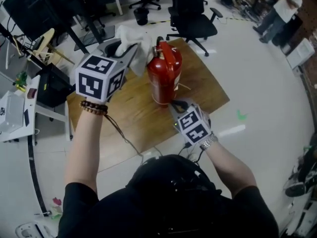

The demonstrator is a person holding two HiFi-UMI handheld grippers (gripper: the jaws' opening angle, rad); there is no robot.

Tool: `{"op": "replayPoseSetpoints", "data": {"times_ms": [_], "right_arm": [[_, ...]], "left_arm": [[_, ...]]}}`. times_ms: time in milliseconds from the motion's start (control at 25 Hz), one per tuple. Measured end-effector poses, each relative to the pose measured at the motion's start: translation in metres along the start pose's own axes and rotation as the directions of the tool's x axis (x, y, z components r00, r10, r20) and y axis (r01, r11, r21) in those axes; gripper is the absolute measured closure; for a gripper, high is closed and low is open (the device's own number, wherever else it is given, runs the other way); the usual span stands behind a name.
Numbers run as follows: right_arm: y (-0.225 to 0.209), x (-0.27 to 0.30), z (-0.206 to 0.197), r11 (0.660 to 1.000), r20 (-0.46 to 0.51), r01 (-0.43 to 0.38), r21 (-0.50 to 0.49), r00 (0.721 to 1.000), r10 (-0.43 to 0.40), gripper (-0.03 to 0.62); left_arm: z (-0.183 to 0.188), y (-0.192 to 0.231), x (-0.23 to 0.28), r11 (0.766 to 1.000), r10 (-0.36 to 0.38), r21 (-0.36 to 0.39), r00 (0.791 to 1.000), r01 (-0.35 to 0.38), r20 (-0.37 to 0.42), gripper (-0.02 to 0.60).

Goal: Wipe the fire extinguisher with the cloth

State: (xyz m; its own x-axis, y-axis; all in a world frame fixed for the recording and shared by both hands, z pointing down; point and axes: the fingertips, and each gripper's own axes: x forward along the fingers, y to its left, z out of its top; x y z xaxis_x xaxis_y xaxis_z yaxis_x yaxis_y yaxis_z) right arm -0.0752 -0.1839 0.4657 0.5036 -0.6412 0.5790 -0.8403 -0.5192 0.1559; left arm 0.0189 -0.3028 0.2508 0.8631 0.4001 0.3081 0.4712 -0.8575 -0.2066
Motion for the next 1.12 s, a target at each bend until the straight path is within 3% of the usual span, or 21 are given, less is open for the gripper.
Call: {"op": "replayPoseSetpoints", "data": {"times_ms": [240, 520, 760, 1120], "right_arm": [[-0.015, 0.000, 0.001, 0.996, -0.026, 0.078, 0.033, 0.997, -0.077, 0.566], [-0.029, -0.004, -0.005, 0.987, -0.058, 0.146, 0.066, 0.988, -0.142, 0.566], [-0.040, -0.012, -0.012, 0.977, -0.085, 0.195, 0.086, 0.978, -0.188, 0.566], [-0.040, -0.005, -0.017, 0.976, -0.112, 0.199, 0.093, 0.976, -0.189, 0.566]], "left_arm": [[0.002, -0.012, 0.030, 0.991, -0.131, 0.027, 0.991, 0.130, 0.011, 0.479], [0.000, -0.020, 0.058, 0.970, -0.234, 0.064, 0.972, 0.233, 0.017, 0.479], [-0.017, -0.021, 0.077, 0.951, -0.310, 0.015, 0.951, 0.310, 0.000, 0.480], [-0.033, -0.015, 0.090, 0.948, -0.317, 0.020, 0.948, 0.318, -0.033, 0.485]]}}
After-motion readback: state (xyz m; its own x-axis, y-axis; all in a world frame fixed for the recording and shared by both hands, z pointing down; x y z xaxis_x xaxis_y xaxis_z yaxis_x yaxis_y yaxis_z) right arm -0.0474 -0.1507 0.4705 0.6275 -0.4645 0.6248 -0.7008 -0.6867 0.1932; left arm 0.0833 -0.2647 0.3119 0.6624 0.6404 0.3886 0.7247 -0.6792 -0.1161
